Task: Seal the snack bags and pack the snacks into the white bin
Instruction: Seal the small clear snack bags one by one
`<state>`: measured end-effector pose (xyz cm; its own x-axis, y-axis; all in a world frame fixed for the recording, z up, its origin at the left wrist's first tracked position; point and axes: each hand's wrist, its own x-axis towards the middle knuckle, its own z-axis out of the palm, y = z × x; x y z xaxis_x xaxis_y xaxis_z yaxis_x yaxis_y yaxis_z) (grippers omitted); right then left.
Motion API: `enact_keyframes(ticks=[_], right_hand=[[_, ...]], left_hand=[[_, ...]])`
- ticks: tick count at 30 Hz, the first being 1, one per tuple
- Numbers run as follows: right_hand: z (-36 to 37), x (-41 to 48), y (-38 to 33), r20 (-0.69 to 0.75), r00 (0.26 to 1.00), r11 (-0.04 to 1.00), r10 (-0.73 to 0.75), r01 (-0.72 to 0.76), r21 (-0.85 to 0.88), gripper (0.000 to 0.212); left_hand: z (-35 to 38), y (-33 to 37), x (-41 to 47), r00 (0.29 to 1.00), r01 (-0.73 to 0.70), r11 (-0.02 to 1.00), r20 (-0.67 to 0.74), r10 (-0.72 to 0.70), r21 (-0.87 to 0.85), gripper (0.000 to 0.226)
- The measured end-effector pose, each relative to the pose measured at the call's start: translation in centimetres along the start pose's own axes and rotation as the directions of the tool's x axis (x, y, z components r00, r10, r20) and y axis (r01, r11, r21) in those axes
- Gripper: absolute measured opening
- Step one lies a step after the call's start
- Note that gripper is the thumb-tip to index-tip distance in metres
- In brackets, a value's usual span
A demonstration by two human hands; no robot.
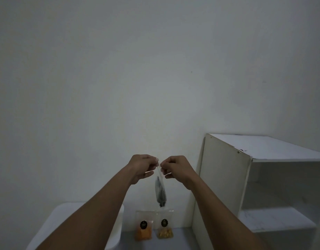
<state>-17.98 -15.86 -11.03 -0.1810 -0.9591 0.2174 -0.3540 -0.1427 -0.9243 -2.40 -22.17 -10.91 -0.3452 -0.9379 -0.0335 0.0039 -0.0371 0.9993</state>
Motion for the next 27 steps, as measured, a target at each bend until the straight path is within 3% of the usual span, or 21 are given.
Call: enact_keyframes(ticks=[6, 11, 12, 15, 19, 23, 27], right_hand=[[0.6, -0.6, 0.4, -0.061, 0.998, 0.988, -0.015, 0.005, -0.155, 0.017], [0.9, -2.1, 2.6, -0.031, 0.999, 0.962, -0.014, 0.005, -0.275, 0.061], [1.0, -2.2, 3.5, -0.016, 1.000, 0.951, 0.006, -0.011, -0.308, 0.056], [1.5, -1.6, 6.3, -0.073, 0.997, 0.942, 0.020, -0.043, -0.334, 0.012], [2.4, -0.8, 10.0, -0.155, 0.986, 0.950, 0.069, -0.112, -0.291, 0.023], [3.2, 0.2, 15.0, -0.157, 0.981, 0.961, 0.114, -0.149, -0.234, 0.026], [4.3, 1.6, 20.2, -0.127, 0.964, 0.972, 0.233, -0.234, 0.009, 0.019]], left_hand=[[-0.1, -0.3, 0.0, 0.996, 0.089, 0.995, -0.035, -0.088, 0.039, 0.014], [0.9, -0.7, 0.7, 0.992, 0.079, 0.996, -0.095, -0.082, -0.036, 0.014], [1.1, -1.0, 0.9, 0.992, 0.079, 0.996, -0.093, -0.084, -0.052, 0.013], [1.6, -2.7, 1.7, 0.992, 0.054, 0.997, -0.107, -0.060, -0.056, 0.012], [1.3, -8.5, 4.1, 0.971, -0.005, 0.990, -0.238, 0.038, 0.139, 0.026], [0.7, -15.5, 5.6, 0.980, 0.147, 0.967, -0.165, -0.113, 0.209, 0.037], [0.9, -20.7, 7.2, 0.972, 0.235, 0.946, -0.076, -0.223, 0.225, 0.029]])
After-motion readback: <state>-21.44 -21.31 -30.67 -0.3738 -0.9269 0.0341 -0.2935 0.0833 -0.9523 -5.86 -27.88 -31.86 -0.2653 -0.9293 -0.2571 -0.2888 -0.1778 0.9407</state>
